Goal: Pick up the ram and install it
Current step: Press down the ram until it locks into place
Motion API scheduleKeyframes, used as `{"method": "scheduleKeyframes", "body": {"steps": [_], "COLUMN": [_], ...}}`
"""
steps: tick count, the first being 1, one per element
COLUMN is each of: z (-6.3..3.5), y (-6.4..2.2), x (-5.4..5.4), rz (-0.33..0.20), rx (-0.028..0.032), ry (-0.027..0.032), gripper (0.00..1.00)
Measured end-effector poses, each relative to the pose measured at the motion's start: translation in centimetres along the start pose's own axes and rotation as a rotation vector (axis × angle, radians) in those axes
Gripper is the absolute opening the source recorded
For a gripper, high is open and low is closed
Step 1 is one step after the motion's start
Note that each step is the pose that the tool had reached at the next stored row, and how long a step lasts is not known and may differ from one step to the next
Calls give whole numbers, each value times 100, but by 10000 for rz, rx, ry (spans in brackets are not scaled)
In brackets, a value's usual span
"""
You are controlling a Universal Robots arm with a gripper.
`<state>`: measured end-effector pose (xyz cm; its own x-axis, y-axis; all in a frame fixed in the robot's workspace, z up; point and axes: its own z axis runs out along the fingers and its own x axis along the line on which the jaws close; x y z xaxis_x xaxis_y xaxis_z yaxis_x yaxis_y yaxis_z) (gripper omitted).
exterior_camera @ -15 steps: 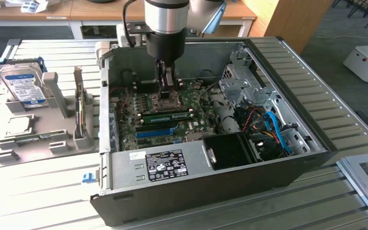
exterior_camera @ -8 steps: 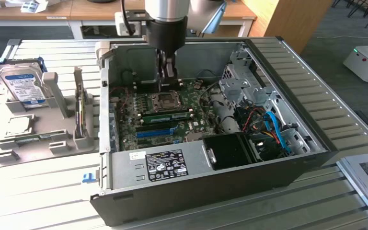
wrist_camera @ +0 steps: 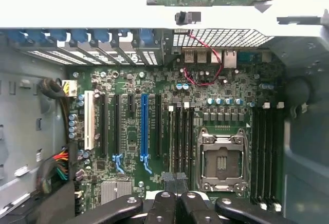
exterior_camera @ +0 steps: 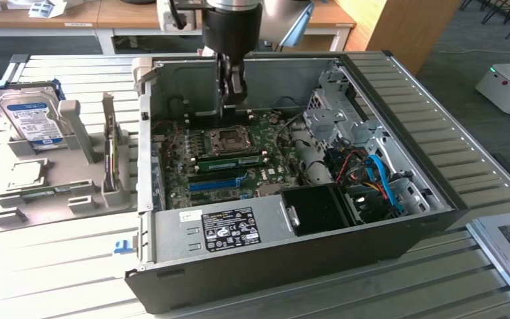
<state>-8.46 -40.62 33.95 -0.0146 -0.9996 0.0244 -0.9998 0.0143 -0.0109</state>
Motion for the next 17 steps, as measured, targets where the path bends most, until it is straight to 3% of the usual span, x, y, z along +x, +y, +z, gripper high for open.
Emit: {"method": "scheduleKeyframes", "body": {"steps": [11,17], "z": [-234,-272], "y": [-3,-3], "x": [6,7], "rz": [-2,-2], "rx": [-34,-42], "ry": [2,-1], "gripper": [10,10]}}
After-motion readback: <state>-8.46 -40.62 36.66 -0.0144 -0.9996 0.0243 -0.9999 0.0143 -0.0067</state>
